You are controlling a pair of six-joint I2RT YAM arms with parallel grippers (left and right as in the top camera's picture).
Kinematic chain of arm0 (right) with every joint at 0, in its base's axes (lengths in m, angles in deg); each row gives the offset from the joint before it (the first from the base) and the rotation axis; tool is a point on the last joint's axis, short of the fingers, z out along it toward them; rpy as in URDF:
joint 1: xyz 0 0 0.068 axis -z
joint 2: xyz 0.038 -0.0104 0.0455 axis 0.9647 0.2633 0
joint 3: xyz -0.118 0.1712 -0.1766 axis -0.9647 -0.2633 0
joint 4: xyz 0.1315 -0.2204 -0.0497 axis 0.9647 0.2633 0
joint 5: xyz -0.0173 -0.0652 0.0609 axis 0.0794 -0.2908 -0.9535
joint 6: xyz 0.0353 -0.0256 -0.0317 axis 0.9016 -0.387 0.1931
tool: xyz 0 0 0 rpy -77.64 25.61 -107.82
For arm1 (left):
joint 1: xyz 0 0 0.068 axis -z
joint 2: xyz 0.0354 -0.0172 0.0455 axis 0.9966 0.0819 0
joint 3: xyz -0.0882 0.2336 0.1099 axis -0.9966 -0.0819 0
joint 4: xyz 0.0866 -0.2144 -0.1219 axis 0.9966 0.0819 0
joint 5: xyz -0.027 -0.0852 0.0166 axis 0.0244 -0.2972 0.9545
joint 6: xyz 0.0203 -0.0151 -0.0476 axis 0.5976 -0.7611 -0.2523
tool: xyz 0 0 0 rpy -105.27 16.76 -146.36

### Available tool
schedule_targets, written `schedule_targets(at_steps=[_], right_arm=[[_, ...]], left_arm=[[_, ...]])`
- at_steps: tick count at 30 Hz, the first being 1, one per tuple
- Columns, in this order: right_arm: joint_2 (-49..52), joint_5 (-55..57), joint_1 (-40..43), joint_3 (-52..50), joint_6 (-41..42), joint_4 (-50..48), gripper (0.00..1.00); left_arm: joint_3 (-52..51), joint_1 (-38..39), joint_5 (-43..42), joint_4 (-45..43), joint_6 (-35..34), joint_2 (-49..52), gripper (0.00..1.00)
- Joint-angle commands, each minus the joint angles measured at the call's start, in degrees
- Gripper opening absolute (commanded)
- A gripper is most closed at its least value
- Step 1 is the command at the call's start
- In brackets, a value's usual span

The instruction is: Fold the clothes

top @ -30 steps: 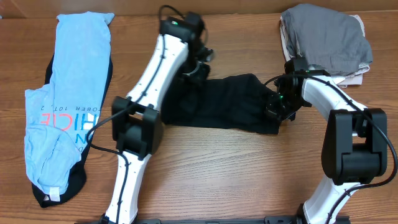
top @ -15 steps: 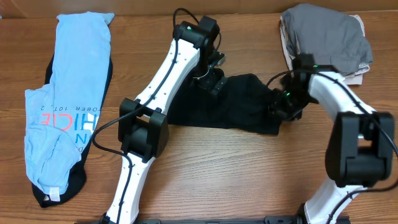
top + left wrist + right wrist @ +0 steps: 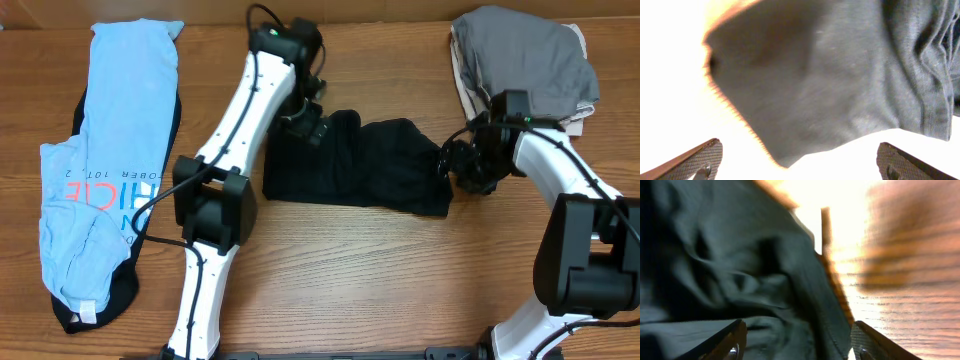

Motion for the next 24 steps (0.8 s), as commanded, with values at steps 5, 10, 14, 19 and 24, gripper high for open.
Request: schedule_targets(at_steps=[5, 10, 14, 19, 24], right_arm=[[-0.50, -2.08, 0.00, -6.08, 1.57, -5.97, 0.70], [-0.46, -4.59, 0.00, -9.35, 2.32, -10.64, 0.66], [-0.46, -7.19, 0.00, -12.44, 3.13, -15.15, 0.47], [-0.46, -8.44, 0.22, -13.53, 3.06, -18.75, 0.04], [-0.63, -9.14, 4.31, -10.08, 3.04, -17.14, 0.04]], left_arm=[[16.48, -6.80, 1.97, 4.92, -0.37, -1.44, 1.00], [20.39, -9.35, 1.95, 4.92, -0.59, -1.86, 1.00], [20.37, -10.16, 1.95, 4.92, -0.59, -1.84, 1.00], [20.37, -10.62, 2.21, 4.90, -0.57, -1.84, 1.00], [20.37, -11.52, 2.43, 4.66, -0.57, -1.84, 1.00]])
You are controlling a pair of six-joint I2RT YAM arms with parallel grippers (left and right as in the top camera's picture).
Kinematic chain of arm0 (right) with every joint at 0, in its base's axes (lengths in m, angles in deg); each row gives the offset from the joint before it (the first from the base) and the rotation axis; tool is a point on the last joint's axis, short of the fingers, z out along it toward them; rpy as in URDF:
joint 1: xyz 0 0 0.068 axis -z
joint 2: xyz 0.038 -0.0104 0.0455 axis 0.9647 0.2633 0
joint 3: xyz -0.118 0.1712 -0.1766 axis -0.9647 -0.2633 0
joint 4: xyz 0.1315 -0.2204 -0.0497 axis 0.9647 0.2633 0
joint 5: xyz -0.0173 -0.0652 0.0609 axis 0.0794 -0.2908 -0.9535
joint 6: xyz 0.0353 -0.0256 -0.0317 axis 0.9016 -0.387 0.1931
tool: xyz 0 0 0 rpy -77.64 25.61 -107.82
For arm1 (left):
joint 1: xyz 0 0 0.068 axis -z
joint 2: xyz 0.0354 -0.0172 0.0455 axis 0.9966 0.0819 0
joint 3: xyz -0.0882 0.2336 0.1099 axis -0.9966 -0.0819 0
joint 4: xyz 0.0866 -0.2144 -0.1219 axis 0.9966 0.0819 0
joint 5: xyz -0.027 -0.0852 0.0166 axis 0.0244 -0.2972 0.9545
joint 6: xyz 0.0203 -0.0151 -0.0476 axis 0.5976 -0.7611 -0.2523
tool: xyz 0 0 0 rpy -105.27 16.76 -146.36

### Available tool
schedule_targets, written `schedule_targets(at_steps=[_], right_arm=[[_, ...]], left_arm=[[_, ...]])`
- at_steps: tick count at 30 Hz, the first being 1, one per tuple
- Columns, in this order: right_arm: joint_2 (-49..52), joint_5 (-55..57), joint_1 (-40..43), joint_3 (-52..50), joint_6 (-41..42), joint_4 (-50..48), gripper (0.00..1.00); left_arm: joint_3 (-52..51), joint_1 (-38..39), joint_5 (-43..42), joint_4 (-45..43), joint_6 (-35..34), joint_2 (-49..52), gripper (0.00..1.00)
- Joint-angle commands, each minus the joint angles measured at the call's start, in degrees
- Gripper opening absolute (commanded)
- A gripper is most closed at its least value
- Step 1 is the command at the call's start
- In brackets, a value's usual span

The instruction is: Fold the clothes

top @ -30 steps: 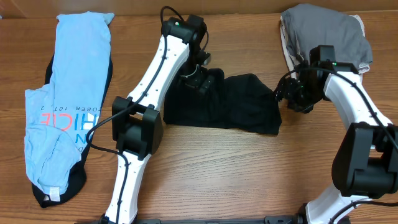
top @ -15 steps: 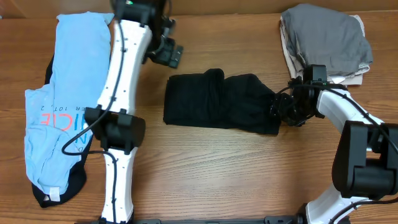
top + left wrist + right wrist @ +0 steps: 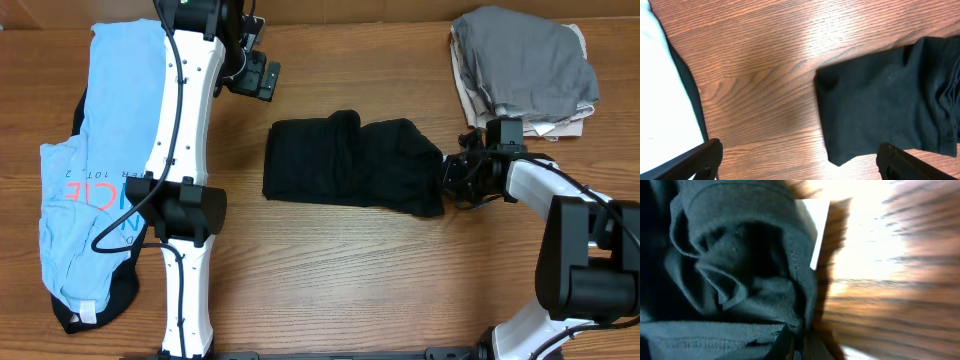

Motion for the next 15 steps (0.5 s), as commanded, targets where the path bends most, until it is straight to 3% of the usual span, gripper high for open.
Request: schedule_targets(at_steps=[1, 8, 15], right_arm=[[0.37, -0.87, 4.44, 3.72, -0.13, 2.34, 0.04], [-0.72, -6.51, 14.45, 18.97, -12.24, 23.06, 0.04], [-0.72, -6.49, 11.69, 33.18, -18.47, 38.73, 0.04]], left_arm=[[1.22, -1.53, 0.61, -0.09, -0.55, -1.49, 1.00], [1.22, -3.87, 0.57, 0.09, -0.57, -1.49, 1.00], [1.22, -4.22, 0.52, 0.02, -0.52, -1.49, 1.00]])
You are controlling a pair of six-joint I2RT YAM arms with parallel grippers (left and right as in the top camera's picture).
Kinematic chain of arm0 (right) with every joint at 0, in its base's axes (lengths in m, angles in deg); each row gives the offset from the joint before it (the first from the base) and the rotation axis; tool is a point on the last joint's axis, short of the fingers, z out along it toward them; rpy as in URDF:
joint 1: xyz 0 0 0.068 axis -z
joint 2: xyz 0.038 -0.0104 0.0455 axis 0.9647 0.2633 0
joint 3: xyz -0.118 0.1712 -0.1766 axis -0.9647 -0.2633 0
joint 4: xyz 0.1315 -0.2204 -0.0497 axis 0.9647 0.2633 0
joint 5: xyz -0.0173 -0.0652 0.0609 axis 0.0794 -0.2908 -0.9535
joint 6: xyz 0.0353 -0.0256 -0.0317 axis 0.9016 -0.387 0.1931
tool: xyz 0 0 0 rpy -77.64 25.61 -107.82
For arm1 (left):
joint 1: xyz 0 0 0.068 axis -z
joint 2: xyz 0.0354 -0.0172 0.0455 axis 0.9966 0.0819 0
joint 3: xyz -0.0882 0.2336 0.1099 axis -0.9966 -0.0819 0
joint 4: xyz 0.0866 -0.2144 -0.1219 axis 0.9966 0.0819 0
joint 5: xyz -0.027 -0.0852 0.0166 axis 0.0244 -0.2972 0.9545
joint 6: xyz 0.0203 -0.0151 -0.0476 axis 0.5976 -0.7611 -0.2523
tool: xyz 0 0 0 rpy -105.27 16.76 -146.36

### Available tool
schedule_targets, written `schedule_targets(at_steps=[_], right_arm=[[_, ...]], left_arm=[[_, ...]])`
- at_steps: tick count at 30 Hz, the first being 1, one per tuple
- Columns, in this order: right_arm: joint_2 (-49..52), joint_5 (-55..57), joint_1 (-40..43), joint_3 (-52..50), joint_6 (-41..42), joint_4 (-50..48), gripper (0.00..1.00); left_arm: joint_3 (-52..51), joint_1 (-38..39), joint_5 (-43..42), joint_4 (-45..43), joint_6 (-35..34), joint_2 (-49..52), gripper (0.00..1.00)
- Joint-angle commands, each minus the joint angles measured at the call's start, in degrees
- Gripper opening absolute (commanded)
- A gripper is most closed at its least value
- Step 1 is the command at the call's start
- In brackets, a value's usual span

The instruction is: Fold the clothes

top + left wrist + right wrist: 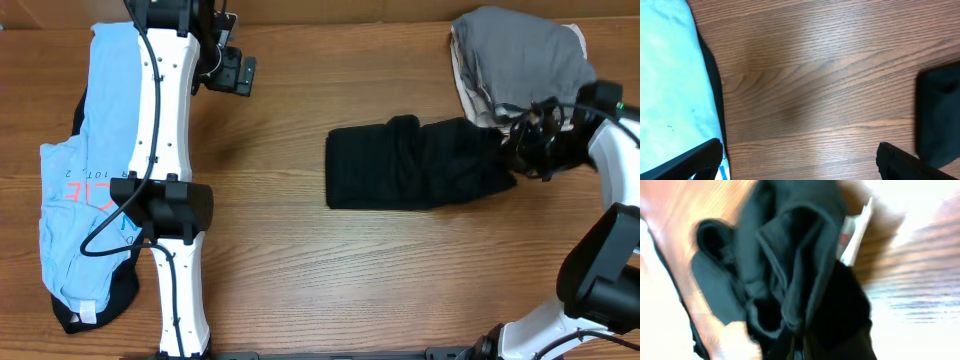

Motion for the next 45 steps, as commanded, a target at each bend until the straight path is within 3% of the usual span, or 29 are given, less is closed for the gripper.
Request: schedule_targets(at_steps=[1, 8, 17, 31, 33, 34, 36, 38, 45], right_arm=[[-0.90, -1.73, -3.87, 7.08, -4.44, 2.73, 0.04], [-0.85, -0.02, -18.69, 12.33, -3.08, 2.75, 0.04], [2.51, 14.80, -40.09, 11.17, 5.60, -6.14, 0.04], [14.91, 12.22, -51.63, 11.17, 6.36, -13.73, 0.04], [14.84, 11.72, -52.89, 12.07, 6.36, -13.68, 0.25], [14.84, 10.97, -53.40, 12.37, 6.34, -13.60, 0.41], [14.73, 8.74, -54.51, 13.81, 6.12, -11.91, 0.51], [14.16, 6.58, -55.30, 16.55, 4.74, -8.13, 0.59], [10.01, 8.15, -54.53, 24.72, 3.85, 0.44, 0.61]], left_arm=[[1.22, 0.20, 0.20, 0.11, -0.52, -1.49, 1.00], [1.22, 0.20, -0.50, -0.02, -0.52, -1.49, 1.00], [1.20, 0.20, -0.50, -0.79, -0.55, -1.46, 1.00], [0.57, 0.20, -0.50, -2.27, -0.52, -1.05, 1.00], [0.57, 0.20, -0.50, -2.67, -0.52, -1.05, 1.00], [0.57, 0.20, -0.50, -2.84, -0.52, -1.05, 1.00], [0.57, 0.20, -0.48, -3.41, -0.52, -1.05, 1.00], [0.57, 0.20, -0.48, -4.04, -0.52, -1.05, 1.00], [0.57, 0.17, -0.46, -5.62, -0.52, -1.05, 1.00]])
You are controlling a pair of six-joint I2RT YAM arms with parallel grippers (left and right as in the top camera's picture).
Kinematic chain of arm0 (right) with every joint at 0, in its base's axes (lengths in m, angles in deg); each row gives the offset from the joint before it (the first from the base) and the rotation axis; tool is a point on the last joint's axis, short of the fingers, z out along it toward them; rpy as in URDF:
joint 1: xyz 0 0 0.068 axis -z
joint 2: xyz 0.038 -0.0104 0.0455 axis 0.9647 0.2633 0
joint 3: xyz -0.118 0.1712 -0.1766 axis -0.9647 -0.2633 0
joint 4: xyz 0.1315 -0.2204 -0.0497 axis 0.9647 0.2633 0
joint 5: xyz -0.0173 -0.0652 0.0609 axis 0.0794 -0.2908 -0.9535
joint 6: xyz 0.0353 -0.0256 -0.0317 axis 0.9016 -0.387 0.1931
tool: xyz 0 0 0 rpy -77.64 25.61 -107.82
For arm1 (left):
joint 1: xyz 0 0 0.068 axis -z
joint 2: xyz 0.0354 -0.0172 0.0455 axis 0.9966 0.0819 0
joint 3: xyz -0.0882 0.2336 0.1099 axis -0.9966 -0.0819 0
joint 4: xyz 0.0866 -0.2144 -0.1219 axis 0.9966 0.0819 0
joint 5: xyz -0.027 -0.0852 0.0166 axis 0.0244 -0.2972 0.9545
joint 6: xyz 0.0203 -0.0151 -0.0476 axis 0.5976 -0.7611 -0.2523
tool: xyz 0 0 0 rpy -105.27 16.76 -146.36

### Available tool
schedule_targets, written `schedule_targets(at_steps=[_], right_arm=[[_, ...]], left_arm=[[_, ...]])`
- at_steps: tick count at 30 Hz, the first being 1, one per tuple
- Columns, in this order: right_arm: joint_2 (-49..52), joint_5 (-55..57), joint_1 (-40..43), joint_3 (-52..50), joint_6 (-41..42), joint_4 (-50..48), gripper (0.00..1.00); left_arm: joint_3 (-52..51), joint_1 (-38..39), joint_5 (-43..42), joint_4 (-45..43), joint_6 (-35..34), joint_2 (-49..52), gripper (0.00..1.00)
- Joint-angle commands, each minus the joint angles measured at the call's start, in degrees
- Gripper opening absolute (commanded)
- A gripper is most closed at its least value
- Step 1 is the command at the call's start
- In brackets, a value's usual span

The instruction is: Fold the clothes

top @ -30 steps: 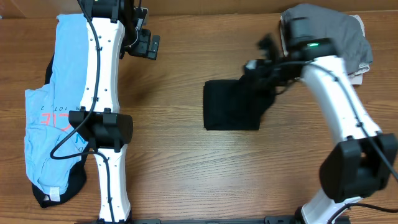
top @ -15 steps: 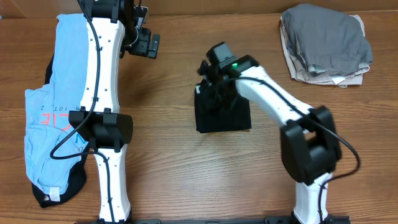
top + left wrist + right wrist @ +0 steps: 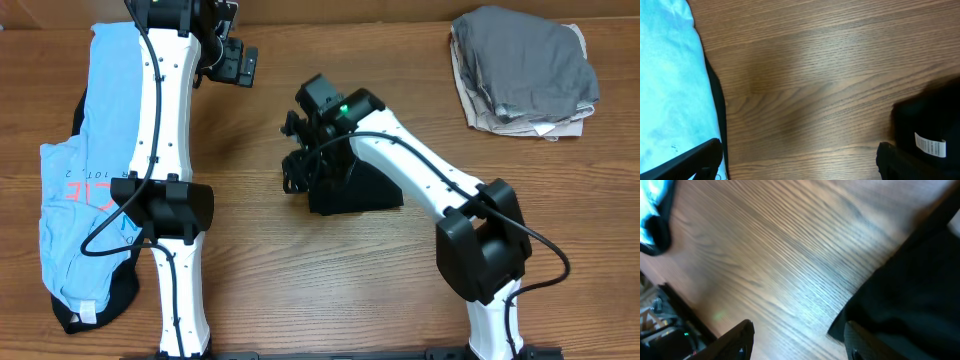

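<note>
A black garment lies in a compact folded shape at the table's middle. My right gripper hangs at its left edge, open, with nothing between the fingers. In the right wrist view the gripper is over bare wood, and the black garment fills the right side under the right finger. My left gripper is high at the back left, open. In the left wrist view the gripper is over bare table.
A light blue shirt lies over a dark garment along the table's left side, also the blue shirt in the left wrist view. A stack of folded grey clothes sits at the back right. A black shape with a white label shows at the left wrist view's right edge.
The right gripper was shut on the garment's right end near the grey stack. It is now open at the table's middle, and the garment is doubled over into a shorter shape. The left arm barely moved.
Both grippers were open at the ends of the long black garment. Then the left gripper was away at the back left and the right was shut on the right end. Then the garment lay further right. Now it is folded over and let go.
</note>
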Motion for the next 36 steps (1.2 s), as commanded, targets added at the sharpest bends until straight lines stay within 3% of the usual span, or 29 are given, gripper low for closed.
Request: schedule_targets(at_steps=[1, 8, 16, 22, 31, 36], right_arm=[[-5.88, 1.70, 1.99, 4.42, 0.20, 1.53, 0.62], [-6.58, 13.07, 8.37, 3.91, 7.04, 1.62, 0.62], [-1.79, 13.03, 11.39, 0.28, 6.58, -10.51, 0.61], [4.42, 10.82, 9.44, -0.15, 6.58, -16.06, 0.55], [9.07, 7.56, 6.78, -0.02, 5.49, -18.56, 0.56], [7.56, 4.81, 7.04, 3.87, 2.10, -15.43, 0.64]], left_arm=[[0.57, 0.04, -0.35, -0.50, -0.50, -1.05, 1.00], [0.57, -0.24, -0.02, -1.33, -0.50, -1.05, 1.00], [0.57, -0.37, -0.04, -1.64, -0.52, -1.05, 1.00], [0.57, -0.37, -0.02, -1.62, -0.52, -1.05, 1.00], [0.57, -0.37, -0.02, -1.62, -0.52, -1.05, 1.00], [0.57, -0.37, 0.00, -1.86, -0.52, -1.05, 1.00]])
